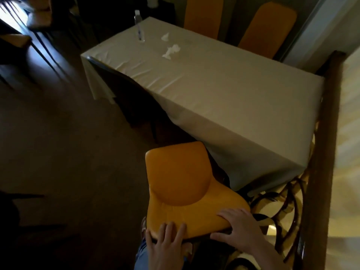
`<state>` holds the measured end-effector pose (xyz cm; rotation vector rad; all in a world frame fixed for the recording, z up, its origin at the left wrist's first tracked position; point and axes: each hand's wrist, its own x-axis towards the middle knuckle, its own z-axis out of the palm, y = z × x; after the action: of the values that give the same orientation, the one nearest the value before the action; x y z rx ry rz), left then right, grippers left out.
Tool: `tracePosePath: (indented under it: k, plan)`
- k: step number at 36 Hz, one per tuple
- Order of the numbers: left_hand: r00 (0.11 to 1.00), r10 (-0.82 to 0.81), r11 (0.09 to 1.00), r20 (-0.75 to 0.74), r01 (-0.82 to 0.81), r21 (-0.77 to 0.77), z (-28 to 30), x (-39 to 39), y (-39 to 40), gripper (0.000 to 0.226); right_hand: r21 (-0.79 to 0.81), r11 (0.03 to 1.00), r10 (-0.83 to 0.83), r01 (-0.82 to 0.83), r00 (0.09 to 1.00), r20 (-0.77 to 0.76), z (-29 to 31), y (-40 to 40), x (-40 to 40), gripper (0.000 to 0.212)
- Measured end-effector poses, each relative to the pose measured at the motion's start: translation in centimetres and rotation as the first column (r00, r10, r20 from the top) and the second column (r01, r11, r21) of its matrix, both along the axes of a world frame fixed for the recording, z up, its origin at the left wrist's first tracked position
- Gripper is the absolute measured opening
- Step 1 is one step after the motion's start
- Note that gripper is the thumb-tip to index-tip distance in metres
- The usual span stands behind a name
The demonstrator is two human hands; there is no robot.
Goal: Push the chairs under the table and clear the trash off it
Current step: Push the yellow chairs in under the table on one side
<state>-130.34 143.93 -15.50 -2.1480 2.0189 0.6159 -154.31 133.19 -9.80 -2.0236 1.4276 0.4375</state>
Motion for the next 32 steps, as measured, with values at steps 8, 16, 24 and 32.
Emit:
tracePosePath:
  k: [8,16,24,32]
  plan:
    - [0.999,0.018,0.999,-0.04,-0.02,-0.047,0.0,0.0,-1.1,0.06,0.015,0.997,-0.079,0.079,0.997,-0.001,0.6,0.7,0.0,0.097]
    - [0.997,-0.081,0.996,0.013,0.08,0.036,0.0,1.7,-1.5,0.056,-0.032,0.995,-0.097,0.096,0.995,-0.018,0.5,0.9,0.4,0.094]
    - [0.992,-0.128,0.992,-0.006,0.128,-0.017,0.4,3.0,-2.3,0.05,-0.023,0.995,-0.103,0.101,0.993,-0.052,0.2,0.5,1.5,0.096]
    - [0.981,-0.194,0.981,-0.007,0.194,-0.012,0.9,5.1,-4.4,0.051,0.026,0.989,-0.146,0.148,0.987,-0.071,1.0,-0.3,3.6,0.092]
